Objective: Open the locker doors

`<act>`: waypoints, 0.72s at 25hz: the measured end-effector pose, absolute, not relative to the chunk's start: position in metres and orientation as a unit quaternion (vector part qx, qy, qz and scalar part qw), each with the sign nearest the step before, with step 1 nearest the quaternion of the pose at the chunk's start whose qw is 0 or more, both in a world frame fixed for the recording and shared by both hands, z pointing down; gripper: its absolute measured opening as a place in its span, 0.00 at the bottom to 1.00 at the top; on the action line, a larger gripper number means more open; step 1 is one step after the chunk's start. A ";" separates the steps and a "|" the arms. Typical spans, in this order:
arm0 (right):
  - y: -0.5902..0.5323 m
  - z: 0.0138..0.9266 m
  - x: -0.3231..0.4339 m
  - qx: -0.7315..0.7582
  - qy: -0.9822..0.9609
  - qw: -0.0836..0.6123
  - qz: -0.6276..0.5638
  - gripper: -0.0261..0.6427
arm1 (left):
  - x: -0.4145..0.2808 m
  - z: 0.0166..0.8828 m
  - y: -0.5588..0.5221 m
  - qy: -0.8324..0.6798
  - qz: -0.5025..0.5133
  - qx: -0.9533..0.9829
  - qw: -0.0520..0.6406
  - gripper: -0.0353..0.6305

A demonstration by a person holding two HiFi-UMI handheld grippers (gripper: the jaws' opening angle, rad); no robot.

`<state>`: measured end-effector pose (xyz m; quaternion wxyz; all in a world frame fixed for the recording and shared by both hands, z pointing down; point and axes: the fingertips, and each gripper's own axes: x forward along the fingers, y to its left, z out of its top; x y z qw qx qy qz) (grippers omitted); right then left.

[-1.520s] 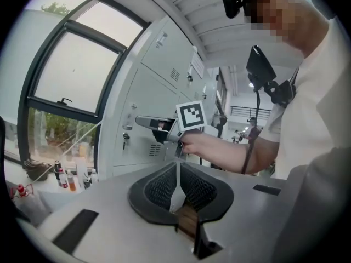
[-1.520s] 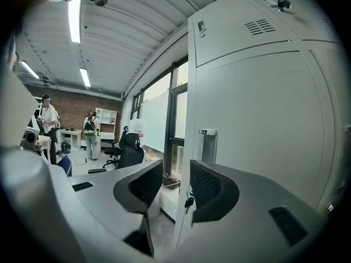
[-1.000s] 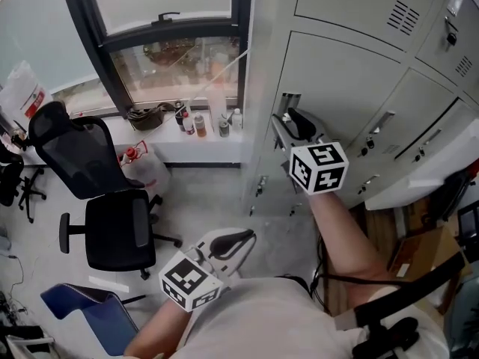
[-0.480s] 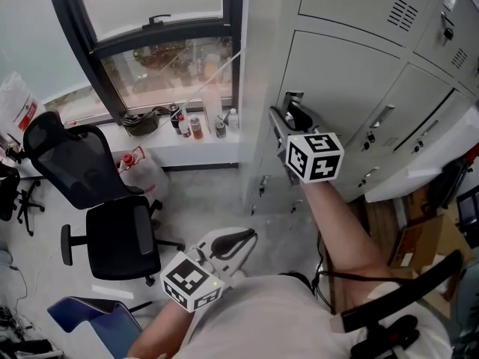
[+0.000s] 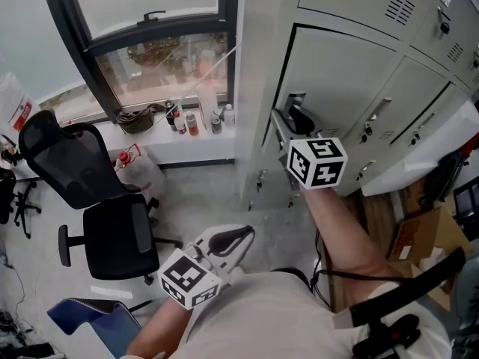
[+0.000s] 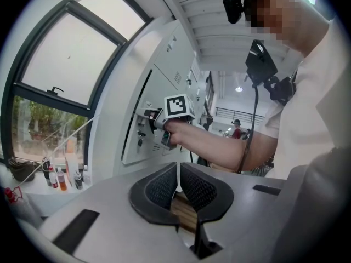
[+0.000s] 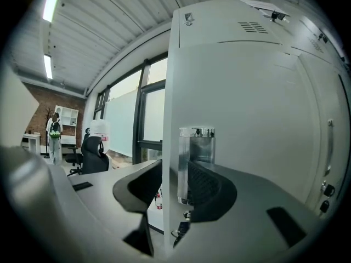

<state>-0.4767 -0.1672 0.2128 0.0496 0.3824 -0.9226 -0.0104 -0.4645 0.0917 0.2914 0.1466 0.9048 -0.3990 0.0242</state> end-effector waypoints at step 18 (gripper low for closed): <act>-0.092 0.215 -0.406 0.357 -0.933 0.052 0.008 0.19 | -0.401 0.287 0.088 -0.322 0.033 0.935 0.144 0.07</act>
